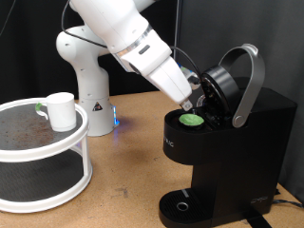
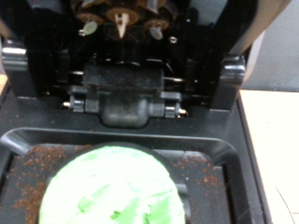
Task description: Make a cup of coffee with the keurig machine
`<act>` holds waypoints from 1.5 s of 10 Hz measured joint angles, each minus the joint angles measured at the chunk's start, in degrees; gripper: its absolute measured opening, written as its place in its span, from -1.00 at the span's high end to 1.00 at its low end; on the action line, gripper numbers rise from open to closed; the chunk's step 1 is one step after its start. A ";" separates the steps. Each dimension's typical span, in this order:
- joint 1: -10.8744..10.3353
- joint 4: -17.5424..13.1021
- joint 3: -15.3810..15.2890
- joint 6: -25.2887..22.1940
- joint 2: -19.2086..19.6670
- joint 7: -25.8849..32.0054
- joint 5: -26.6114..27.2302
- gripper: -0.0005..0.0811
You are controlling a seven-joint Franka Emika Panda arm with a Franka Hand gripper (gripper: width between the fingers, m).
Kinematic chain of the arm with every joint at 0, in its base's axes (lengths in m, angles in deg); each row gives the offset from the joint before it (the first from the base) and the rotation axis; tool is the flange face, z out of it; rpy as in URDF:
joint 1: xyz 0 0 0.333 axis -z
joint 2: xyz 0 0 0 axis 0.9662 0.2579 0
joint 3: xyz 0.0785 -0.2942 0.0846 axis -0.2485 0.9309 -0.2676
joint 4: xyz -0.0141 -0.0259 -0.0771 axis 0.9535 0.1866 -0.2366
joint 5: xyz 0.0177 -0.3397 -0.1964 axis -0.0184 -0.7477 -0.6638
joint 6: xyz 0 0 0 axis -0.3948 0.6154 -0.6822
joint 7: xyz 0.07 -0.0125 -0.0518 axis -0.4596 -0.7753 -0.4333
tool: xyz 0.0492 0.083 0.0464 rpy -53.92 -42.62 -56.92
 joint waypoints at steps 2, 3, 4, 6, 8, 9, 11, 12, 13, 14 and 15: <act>-0.01 0.46 -0.16 1.86 0.04 0.17 0.00 -0.99; 0.21 1.10 -0.04 2.90 -0.31 0.93 -0.01 -0.99; 0.65 1.43 0.23 3.01 -0.97 1.70 0.04 -0.99; 1.49 1.31 1.20 2.02 -3.22 1.87 0.36 -0.99; 2.05 0.42 2.11 -0.35 -5.96 1.84 1.51 -0.99; 2.12 -0.31 2.52 -1.82 -7.27 1.64 2.12 -0.99; 2.20 -1.76 2.88 -4.14 -9.54 0.63 2.51 -0.99; 2.36 -2.48 2.93 -6.33 -10.26 0.01 1.73 -0.99; 2.63 -3.02 3.01 -8.14 -10.49 -0.32 1.02 -0.99; 2.63 -2.84 3.00 -7.69 -10.48 -0.32 1.10 -0.99; 2.50 -2.66 2.97 -6.81 -10.49 -0.13 2.63 -0.99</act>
